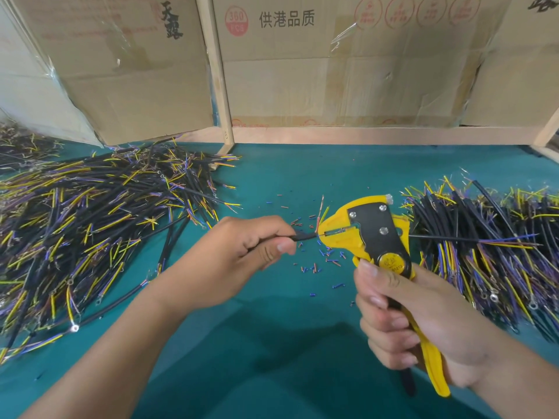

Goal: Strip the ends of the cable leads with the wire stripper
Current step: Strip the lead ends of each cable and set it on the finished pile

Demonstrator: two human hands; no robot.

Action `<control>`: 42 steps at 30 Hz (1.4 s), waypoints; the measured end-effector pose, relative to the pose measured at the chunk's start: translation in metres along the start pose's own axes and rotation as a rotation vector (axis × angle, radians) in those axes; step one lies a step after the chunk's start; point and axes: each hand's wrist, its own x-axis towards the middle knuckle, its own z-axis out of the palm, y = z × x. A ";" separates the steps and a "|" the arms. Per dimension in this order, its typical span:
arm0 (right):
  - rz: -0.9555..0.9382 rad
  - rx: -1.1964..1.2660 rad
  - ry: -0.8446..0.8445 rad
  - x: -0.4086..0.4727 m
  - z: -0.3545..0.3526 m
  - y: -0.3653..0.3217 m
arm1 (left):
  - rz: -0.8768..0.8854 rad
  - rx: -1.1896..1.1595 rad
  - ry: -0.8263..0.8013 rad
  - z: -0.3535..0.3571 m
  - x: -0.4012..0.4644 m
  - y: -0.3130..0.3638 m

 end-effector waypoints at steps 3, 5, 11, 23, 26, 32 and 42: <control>0.006 -0.031 -0.002 0.000 0.000 0.000 | 0.003 0.003 -0.025 -0.005 -0.001 -0.003; 0.009 -0.047 -0.007 0.000 0.000 -0.001 | -0.005 0.004 -0.040 -0.009 -0.002 -0.005; -0.002 -0.037 -0.020 -0.002 -0.002 -0.004 | -0.028 -0.021 -0.036 -0.019 -0.004 -0.010; 0.059 -0.050 -0.033 0.006 -0.003 0.006 | 0.030 0.069 -0.071 0.007 0.002 -0.005; 0.033 0.001 -0.023 0.005 -0.009 0.001 | 0.028 0.108 0.033 -0.008 0.000 -0.010; -0.008 0.083 -0.028 0.006 -0.018 -0.005 | -0.001 0.175 0.139 -0.024 -0.003 -0.015; 0.021 0.085 -0.154 0.015 -0.019 0.007 | 0.073 0.118 0.057 -0.007 0.001 0.000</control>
